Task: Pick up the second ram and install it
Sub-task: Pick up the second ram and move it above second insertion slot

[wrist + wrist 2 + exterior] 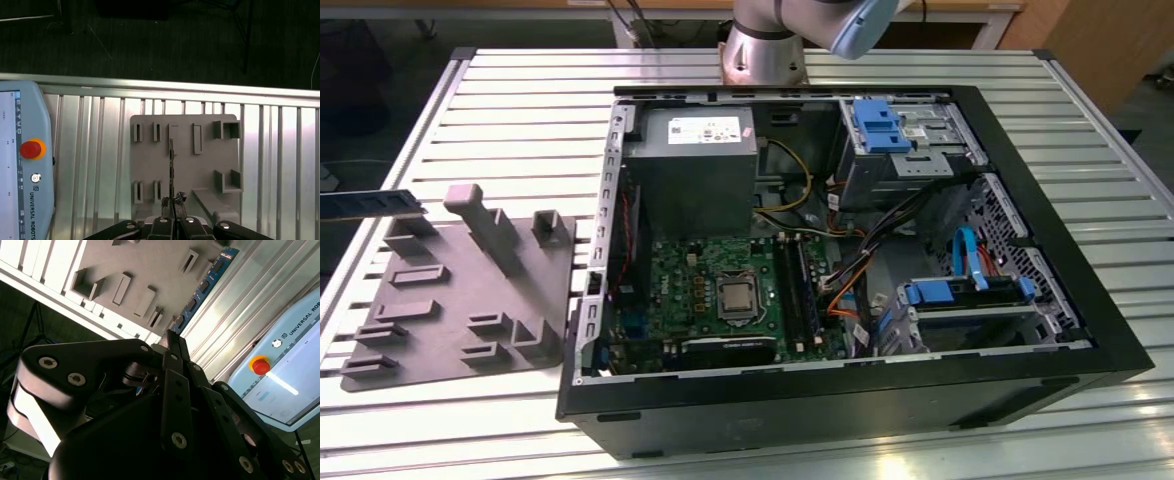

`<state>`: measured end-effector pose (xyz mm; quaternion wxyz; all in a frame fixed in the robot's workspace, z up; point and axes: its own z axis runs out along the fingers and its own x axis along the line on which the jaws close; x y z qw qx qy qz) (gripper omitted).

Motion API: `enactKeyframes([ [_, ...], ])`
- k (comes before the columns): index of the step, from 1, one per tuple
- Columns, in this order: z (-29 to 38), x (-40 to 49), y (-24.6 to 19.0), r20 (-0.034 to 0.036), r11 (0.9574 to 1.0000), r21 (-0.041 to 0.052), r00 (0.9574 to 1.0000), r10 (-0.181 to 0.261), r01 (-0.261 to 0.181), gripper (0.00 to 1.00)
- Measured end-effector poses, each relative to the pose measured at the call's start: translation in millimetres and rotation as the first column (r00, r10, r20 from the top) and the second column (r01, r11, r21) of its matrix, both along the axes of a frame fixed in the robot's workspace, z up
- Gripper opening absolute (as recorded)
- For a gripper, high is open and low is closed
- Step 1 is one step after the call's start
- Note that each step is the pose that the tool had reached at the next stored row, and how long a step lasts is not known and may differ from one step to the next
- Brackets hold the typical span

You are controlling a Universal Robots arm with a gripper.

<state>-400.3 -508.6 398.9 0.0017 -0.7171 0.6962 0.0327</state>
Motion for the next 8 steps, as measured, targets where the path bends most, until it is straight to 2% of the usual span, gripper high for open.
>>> enactKeyframes([
  [8,-0.1,3.0,0.0,0.0001,1.0000,0.0001,1.0000,0.000,0.000,0.12],
])
